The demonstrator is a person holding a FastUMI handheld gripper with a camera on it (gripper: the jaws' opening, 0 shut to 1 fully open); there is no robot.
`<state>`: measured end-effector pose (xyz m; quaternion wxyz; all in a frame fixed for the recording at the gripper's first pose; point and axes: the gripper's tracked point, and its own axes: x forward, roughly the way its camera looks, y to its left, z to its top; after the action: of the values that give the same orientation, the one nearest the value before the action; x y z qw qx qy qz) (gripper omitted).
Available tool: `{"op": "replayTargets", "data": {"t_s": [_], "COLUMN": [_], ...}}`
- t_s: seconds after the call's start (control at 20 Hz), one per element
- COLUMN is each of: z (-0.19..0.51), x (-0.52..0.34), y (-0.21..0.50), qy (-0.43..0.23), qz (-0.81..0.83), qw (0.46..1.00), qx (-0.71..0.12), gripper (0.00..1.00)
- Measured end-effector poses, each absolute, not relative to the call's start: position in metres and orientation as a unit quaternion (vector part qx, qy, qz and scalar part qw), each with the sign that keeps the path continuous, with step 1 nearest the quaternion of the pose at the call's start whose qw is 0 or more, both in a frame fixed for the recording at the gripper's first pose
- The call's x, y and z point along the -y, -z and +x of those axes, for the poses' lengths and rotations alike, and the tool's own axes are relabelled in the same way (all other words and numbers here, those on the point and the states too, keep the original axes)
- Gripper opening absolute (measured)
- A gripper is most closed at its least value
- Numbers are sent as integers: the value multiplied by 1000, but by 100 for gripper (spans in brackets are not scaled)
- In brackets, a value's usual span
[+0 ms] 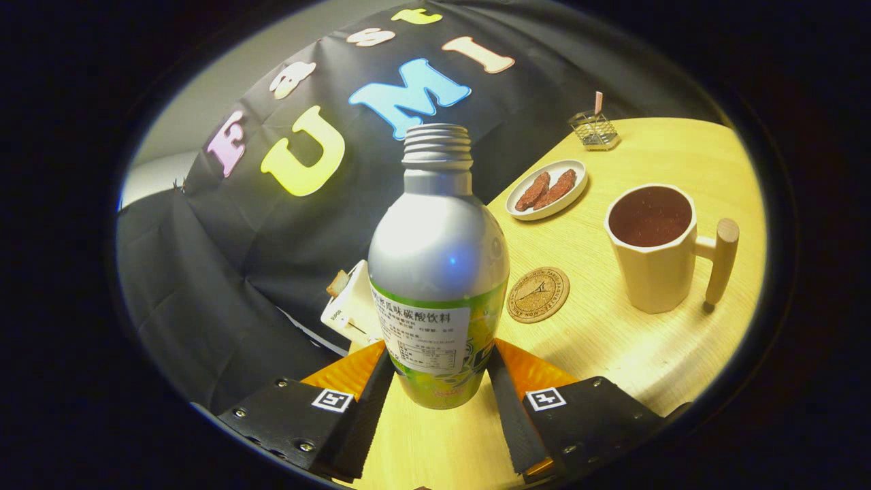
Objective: Take the bottle from table, then pour the juice into the cup, finally place the bottle on the coaster
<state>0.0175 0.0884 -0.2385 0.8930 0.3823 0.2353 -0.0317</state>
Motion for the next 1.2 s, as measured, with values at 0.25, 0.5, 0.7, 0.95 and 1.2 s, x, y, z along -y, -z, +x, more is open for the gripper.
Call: {"op": "replayTargets", "data": {"t_s": [0.25, 0.5, 0.7, 0.95, 1.2], "z": [17, 14, 12, 10, 10], "x": [-81, -70, -69, -73, -77], "y": [238, 248, 253, 256, 261], "qy": [45, 60, 62, 61, 60], "qz": [430, 475, 513, 550, 579], "qw": [873, 849, 826, 801, 777], "qx": [-225, -224, -225, -228, -238], "gripper": [77, 77, 77, 77, 76]}}
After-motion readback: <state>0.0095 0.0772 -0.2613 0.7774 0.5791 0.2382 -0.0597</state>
